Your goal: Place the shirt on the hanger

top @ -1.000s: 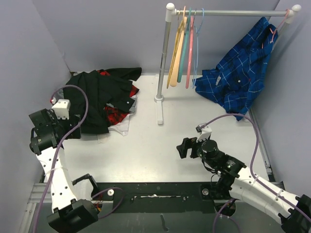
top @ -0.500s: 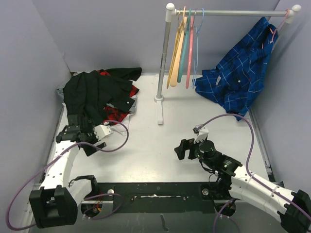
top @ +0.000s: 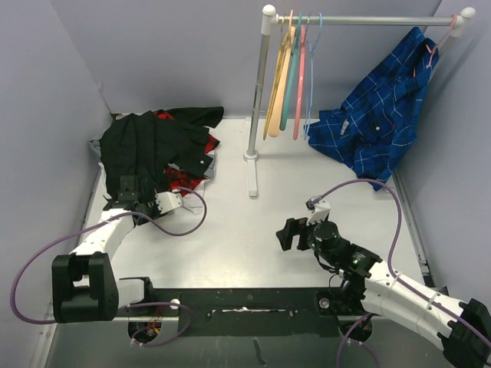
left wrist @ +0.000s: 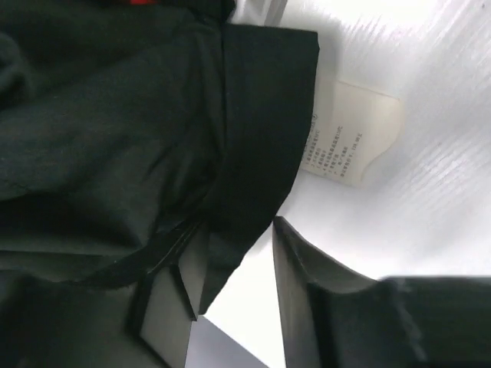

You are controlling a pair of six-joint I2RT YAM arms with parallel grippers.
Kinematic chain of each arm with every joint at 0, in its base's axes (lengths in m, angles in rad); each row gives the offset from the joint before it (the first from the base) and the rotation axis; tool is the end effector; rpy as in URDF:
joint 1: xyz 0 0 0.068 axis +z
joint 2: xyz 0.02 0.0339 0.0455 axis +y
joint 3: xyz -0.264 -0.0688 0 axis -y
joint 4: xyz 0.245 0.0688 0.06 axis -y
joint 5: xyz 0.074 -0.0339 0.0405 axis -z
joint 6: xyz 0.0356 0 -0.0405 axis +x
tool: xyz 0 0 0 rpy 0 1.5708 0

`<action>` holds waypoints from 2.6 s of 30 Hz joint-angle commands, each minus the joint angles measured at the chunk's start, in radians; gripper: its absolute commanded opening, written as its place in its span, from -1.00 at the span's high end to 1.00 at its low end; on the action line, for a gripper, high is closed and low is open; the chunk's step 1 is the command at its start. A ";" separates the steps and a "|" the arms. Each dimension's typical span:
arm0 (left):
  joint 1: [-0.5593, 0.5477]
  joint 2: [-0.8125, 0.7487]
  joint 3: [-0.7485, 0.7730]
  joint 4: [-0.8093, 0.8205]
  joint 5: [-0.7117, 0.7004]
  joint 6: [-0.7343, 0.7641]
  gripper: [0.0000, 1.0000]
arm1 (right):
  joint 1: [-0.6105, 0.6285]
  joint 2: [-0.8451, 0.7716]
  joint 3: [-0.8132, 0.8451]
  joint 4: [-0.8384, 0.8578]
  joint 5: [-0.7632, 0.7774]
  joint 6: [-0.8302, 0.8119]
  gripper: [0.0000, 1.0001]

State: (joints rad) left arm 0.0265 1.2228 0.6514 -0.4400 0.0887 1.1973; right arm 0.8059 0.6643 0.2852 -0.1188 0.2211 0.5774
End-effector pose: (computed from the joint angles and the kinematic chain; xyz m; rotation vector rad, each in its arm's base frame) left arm 0.2266 0.0029 0.1869 1.4721 2.1603 0.3363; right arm 0.1147 0.1082 0.1894 -0.1022 2.1128 0.6200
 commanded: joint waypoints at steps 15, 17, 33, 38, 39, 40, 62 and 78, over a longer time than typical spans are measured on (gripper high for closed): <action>-0.222 -0.104 0.816 -0.759 0.310 -0.341 1.00 | 0.026 0.185 -0.078 0.847 -0.263 -0.372 -0.98; -0.223 -0.095 0.862 -0.790 0.341 -0.364 1.00 | 0.027 0.322 -0.020 0.929 -0.299 -0.422 -0.97; -0.230 -0.107 0.885 -0.735 0.311 -0.413 1.00 | 0.151 1.182 0.585 1.546 -0.191 -0.472 -0.92; -0.232 -0.114 0.880 -0.724 0.288 -0.414 1.00 | 0.179 1.279 0.686 1.586 -0.185 -0.416 -0.90; -0.232 -0.117 0.878 -0.724 0.287 -0.415 1.00 | 0.181 1.293 0.703 1.593 -0.184 -0.397 -0.91; -0.232 -0.120 0.876 -0.721 0.284 -0.415 1.00 | 0.185 1.309 0.720 1.601 -0.190 -0.382 -0.90; -0.232 -0.141 1.018 -0.745 0.362 -0.529 1.00 | 0.232 1.291 0.824 1.582 -0.120 -0.423 1.00; -0.230 0.015 1.772 -0.800 0.425 -0.690 1.00 | 0.330 0.866 1.256 0.837 0.006 -0.708 1.00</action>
State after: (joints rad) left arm -0.2081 1.1934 2.2787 -1.2903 0.5209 0.5785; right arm 1.1469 1.5734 1.3430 0.9356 0.1585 -0.0765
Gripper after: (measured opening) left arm 0.008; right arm 0.042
